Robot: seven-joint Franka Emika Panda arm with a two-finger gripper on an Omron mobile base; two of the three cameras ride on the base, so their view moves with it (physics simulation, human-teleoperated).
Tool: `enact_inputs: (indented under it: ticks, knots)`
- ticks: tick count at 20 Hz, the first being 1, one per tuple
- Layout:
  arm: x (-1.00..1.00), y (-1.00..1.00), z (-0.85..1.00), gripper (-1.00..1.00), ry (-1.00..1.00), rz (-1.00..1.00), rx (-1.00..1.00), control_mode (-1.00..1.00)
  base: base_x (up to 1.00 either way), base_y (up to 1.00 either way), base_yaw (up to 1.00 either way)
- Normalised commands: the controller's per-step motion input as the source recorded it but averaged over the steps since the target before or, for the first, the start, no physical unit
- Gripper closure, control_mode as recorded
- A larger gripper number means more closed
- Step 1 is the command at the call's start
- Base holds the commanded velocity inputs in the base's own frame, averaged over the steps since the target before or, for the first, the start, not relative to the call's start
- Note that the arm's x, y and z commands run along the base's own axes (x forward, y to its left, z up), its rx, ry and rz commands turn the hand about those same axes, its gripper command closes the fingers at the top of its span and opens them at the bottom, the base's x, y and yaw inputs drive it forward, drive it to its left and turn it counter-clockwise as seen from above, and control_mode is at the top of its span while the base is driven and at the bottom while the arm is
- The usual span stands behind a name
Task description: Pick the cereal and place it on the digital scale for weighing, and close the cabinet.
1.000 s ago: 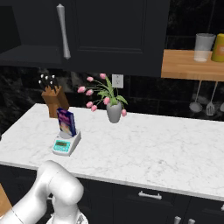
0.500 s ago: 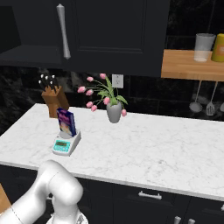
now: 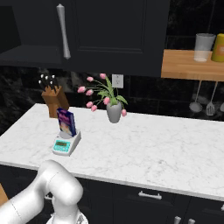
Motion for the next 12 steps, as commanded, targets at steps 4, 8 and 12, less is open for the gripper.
enact_inputs:
  ticks: [4,8,12]
  knots:
    - [0.0,0.35,-0.21,-1.0,-0.08,0.0,0.05,-1.0,0.0,0.0,0.0]
    - [0.0,0.08,-0.06,-1.0,-0.09,0.0,0.03,-1.0,0.0,0.0,0.0]
    - [0.0,0.0,-0.02,-1.0,-0.1,0.0,0.0,-1.0,0.0,0.0,0.0]
